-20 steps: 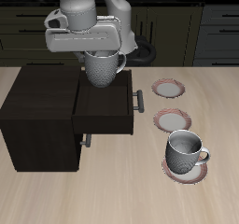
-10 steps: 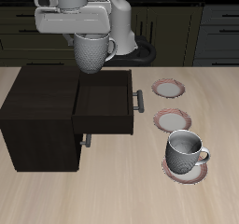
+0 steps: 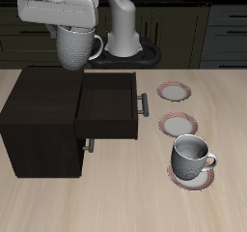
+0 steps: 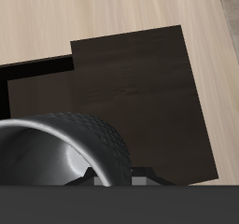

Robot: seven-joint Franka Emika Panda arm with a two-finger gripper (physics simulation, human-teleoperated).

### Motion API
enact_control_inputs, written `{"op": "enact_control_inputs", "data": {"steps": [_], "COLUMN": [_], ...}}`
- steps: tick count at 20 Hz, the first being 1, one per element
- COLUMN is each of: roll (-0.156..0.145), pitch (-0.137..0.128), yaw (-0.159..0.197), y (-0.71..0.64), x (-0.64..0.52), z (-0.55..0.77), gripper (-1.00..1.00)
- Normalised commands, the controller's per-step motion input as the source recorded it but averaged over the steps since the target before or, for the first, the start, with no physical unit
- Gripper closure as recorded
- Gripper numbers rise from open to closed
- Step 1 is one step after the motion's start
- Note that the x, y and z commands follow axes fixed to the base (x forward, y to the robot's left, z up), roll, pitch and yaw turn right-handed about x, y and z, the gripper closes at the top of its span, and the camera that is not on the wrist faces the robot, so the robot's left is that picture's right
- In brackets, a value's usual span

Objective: Place the porcelain mug that is in the drawer onto the top of the cabinet

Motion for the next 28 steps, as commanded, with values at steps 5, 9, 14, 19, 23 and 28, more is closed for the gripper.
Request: {"op": "enact_control_inputs", "data": {"steps": [5, 9, 14, 19, 23, 28], "roll": [-0.04, -0.025, -0.021, -0.03, -0.018, -0.02], "pitch": [-0.012, 0.002, 0.006, -0.004, 0.016, 0.051], "yaw": [-0.002, -0.003, -0.005, -0.021, -0.009, 0.024], "y": [-0.2, -0.03, 0.01, -0.04, -0.04, -0.05], "x": [0.18, 0.33, 0.26, 0.26, 0.11, 0.13], "z": [0.12, 0.08, -0.02, 0.03, -0.11, -0.37], "gripper": [1.0, 1.0, 1.0, 1.0, 1.0, 1.0]}}
